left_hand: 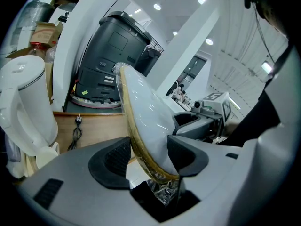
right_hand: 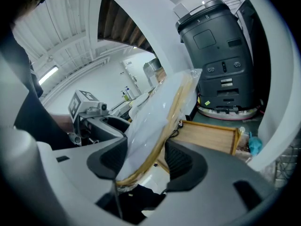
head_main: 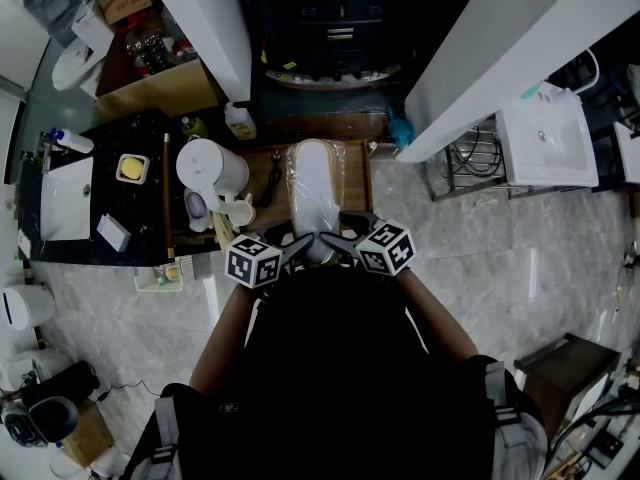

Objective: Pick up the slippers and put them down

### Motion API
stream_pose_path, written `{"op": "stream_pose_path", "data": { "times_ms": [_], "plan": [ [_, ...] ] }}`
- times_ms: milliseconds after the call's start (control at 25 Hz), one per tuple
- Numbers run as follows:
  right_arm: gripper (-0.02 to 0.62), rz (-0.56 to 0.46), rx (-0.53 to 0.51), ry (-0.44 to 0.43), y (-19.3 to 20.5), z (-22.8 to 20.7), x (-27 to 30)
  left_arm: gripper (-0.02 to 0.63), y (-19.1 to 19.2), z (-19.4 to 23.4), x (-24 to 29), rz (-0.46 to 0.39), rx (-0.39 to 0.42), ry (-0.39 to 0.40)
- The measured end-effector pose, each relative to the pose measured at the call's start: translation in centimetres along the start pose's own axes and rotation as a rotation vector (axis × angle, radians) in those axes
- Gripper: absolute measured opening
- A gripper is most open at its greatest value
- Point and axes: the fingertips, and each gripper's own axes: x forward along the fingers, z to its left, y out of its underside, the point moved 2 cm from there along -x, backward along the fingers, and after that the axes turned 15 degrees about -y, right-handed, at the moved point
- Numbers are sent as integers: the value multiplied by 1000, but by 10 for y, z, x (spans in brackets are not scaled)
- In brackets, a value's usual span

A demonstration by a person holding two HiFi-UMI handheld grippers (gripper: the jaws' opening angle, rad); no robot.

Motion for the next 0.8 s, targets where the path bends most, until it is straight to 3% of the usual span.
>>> {"op": "stream_pose_path", "data": {
  "times_ms": [800],
  "plan": [
    [250, 0, 43, -11, 10, -4, 5, 249, 8, 3, 5, 32, -10, -7]
  ]
}}
